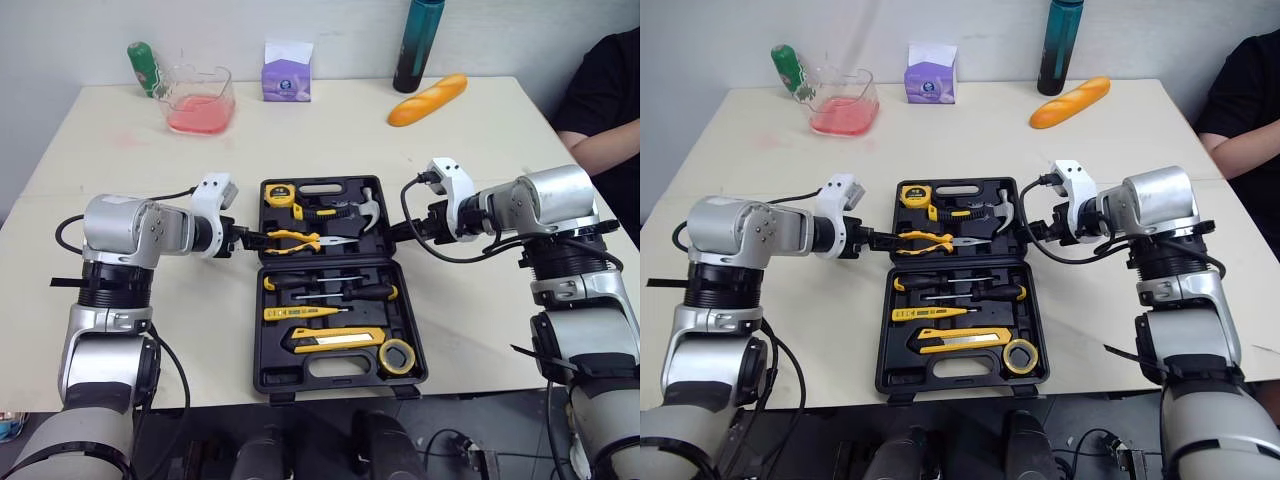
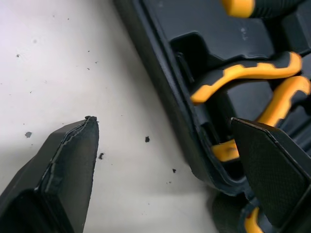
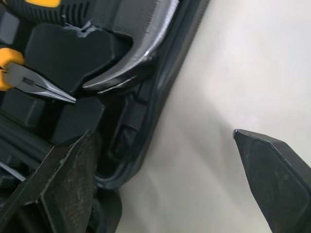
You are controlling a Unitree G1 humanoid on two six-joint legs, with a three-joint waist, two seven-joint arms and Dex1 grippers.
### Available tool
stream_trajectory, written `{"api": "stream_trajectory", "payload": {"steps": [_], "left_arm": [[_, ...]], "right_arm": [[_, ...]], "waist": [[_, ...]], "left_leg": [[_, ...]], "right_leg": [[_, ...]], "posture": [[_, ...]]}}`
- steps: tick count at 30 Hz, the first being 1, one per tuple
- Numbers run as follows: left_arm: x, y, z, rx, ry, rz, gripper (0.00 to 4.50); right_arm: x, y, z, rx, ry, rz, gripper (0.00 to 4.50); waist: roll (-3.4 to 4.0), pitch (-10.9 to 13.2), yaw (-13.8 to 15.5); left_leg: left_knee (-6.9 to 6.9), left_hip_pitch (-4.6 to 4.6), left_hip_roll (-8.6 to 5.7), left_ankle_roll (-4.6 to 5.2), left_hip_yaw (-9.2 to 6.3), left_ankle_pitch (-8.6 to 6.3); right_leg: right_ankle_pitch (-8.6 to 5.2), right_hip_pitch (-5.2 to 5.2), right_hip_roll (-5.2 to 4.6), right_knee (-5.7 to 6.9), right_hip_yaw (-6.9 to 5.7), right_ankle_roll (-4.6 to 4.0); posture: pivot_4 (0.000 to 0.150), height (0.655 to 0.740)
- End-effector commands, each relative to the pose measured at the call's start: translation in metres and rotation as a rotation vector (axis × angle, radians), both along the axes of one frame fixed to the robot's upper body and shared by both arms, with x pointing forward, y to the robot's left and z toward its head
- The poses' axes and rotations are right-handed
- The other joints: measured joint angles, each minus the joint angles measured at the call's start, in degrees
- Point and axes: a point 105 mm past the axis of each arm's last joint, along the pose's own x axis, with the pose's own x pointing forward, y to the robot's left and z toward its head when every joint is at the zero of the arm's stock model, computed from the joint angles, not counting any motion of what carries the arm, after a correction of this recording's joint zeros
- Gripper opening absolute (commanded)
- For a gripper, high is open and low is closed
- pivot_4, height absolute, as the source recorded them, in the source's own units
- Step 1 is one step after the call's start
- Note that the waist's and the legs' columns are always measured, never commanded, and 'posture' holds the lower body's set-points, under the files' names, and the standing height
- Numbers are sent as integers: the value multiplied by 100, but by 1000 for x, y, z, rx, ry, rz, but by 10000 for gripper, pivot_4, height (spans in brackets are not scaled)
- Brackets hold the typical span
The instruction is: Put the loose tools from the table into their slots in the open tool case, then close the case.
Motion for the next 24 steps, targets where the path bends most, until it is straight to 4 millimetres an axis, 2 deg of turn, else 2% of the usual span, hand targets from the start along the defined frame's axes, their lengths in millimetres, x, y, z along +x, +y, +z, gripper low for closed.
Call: {"api": "stream_trajectory", "payload": {"steps": [1, 5, 14, 24], "left_arm": [[4, 1, 7, 37, -33, -1, 45000], [14, 2, 13, 36, -93, 45, 45000], [17, 0, 6, 39, -73, 38, 45000], [18, -10, -1, 42, -60, 7, 45000]], "right_arm": [[3, 2, 9, 14, -44, -6, 44726], [5, 2, 7, -9, -54, -19, 44726], [10, 9, 3, -17, -56, -29, 44726], [23, 0, -4, -47, -68, -110, 44726]], "waist": [[0, 0, 4], [0, 0, 9], [0, 0, 5], [0, 0, 13]], "left_leg": [[0, 0, 0, 0, 0, 0], [0, 0, -2, 1, 0, 1], [1, 1, -2, 1, 0, 3], [1, 2, -9, 7, 0, 8]], "right_leg": [[0, 0, 0, 0, 0, 0], [0, 1, -2, 1, 0, 0], [0, 1, -2, 5, 0, 0], [1, 3, -8, 7, 0, 2]], "posture": [[1500, 7400], [1500, 7400], [1500, 7400], [1500, 7400]]}}
